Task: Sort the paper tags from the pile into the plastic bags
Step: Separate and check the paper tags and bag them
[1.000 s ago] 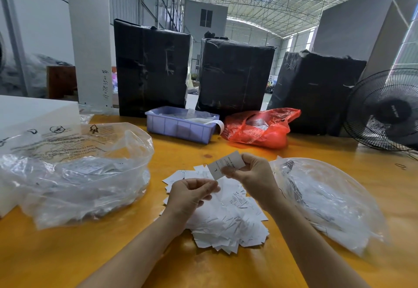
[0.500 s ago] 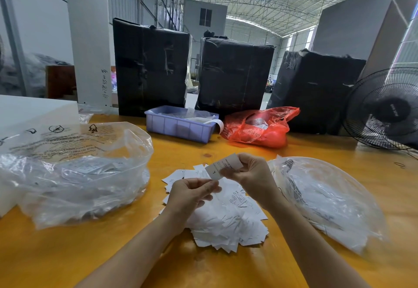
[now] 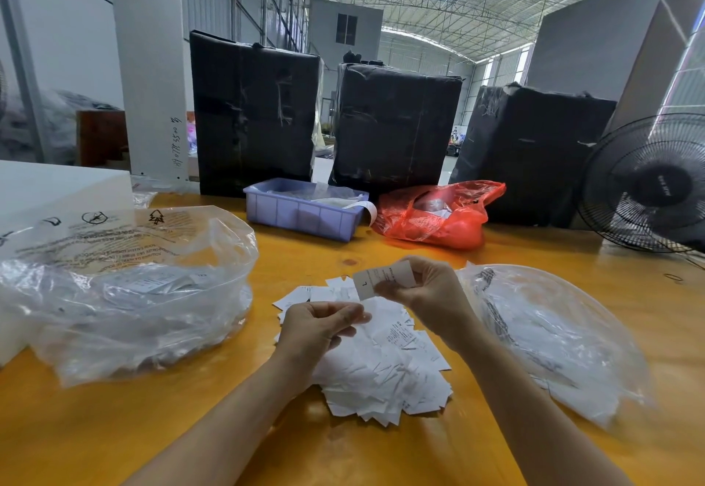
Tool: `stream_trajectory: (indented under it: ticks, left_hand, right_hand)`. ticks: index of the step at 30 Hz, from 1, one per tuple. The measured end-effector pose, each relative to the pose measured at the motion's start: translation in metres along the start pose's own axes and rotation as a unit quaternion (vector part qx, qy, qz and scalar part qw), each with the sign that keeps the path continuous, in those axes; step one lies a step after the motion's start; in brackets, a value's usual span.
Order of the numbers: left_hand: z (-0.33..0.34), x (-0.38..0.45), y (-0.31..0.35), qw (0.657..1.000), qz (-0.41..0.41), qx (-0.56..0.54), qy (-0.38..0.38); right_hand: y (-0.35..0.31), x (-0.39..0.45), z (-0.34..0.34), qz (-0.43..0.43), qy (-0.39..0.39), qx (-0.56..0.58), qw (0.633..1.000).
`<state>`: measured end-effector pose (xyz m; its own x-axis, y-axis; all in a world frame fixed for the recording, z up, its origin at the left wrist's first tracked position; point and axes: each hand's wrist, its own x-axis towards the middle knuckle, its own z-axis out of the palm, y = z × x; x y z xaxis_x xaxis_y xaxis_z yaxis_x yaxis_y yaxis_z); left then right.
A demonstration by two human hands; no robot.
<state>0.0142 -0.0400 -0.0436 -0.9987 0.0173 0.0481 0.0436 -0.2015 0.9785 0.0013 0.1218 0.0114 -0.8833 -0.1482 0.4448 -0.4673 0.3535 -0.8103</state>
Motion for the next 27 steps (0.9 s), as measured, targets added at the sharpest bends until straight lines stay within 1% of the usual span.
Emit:
stream_trajectory:
  ticks: [6,12,14,17,20,23,27]
  left_hand:
    - [0.0009,-0.001,0.0007,1.0,-0.004,0.001,-0.007]
    - [0.0014,-0.001,0.002,1.0,-0.012,-0.013,-0.004]
    - [0.0013,-0.0008,0.0016,1.0,-0.013,-0.017,0.0]
    - [0.0008,-0.0007,0.0014,1.0,-0.016,-0.022,0.002]
    - [0.0009,-0.0009,0.0015,1.0,-0.018,-0.024,0.0]
    - [0.0018,-0.0013,0.0018,1.0,-0.019,-0.024,-0.003]
    - [0.0019,-0.0011,0.002,1.0,-0.018,-0.023,-0.005]
  right_hand:
    - [0.0017,0.0006,0.0006,-0.008,0.008,-0.003,1.0]
    - [0.0044,0.0005,0.0004,-0.009,-0.014,-0.012,1.0]
    - [0.0041,0.0008,0.0003,-0.011,-0.01,-0.012,1.0]
    - [0.0027,0.0015,-0.0029,-0.015,0.01,0.011,1.0]
    - [0.0017,0.0013,-0.005,-0.015,0.005,0.019,1.0]
    - [0.0018,0.0003,-0.0026,-0.015,-0.014,-0.001,1.0]
    - [0.0037,0.0008,-0.0021,-0.025,-0.011,-0.031,0.999]
